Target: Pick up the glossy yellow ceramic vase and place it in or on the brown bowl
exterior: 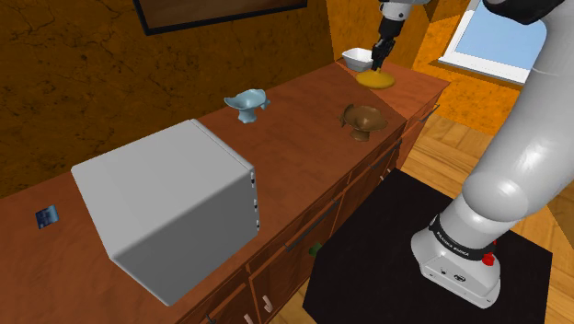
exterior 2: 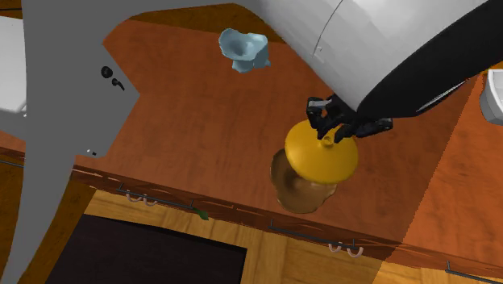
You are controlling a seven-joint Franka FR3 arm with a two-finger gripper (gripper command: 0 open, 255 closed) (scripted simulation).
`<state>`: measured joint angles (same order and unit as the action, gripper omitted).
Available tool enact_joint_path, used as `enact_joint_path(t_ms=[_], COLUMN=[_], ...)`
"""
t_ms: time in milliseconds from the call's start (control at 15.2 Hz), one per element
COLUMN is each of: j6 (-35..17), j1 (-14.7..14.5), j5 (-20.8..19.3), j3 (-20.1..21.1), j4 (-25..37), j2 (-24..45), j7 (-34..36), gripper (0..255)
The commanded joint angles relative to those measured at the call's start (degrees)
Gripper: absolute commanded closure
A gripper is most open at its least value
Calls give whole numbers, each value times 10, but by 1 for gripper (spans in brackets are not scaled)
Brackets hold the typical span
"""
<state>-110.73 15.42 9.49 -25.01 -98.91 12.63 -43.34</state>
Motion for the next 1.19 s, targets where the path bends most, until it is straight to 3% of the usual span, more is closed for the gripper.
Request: enact_joint_path(t_ms=[0, 1122], j6=[-5, -120], j1=[5, 10], j5=[2, 32], j3=[-2, 7], j4=[-4, -80], j2=[2, 47], j7=[-9, -34], gripper=[255, 255])
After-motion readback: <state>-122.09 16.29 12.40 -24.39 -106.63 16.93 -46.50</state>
